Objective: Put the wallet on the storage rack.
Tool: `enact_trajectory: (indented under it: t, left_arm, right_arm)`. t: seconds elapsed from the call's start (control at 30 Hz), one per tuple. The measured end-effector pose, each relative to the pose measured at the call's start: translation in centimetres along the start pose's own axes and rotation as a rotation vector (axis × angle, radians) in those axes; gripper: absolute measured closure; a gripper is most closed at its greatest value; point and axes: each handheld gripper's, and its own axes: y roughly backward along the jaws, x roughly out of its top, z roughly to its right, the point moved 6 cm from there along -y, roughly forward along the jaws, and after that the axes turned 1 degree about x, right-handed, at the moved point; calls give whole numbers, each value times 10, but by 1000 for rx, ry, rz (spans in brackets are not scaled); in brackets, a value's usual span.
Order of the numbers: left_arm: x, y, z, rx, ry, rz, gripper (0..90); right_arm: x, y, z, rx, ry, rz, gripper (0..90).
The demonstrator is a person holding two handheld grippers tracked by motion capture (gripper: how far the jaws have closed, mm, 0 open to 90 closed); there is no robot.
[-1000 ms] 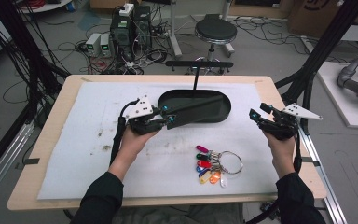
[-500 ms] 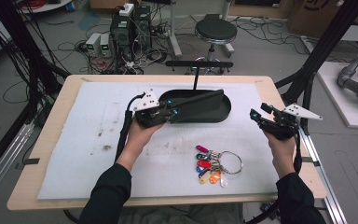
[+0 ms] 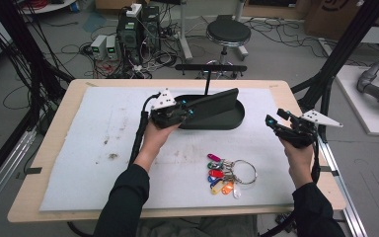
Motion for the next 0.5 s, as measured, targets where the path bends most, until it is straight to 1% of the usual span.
enact_trajectory:
  t: [0.23,0.37,0.47,0.5]
  left_arm:
    - [-5,-11,-8,26,13,-12,743]
    - [-8,-19,-12,31,21,-13,744]
    - [-11,-25,-13,42,10,-15,744]
    - [-12,-27,-14,45,12,-18,744]
  right_arm:
    - [0,0,1,4,-8,1,369]
    - [-2,-1,1,4,3,-5,368]
    - [-3,-2,1,5,8,-12,367]
    - [-3,-2,1,5,8,-12,367]
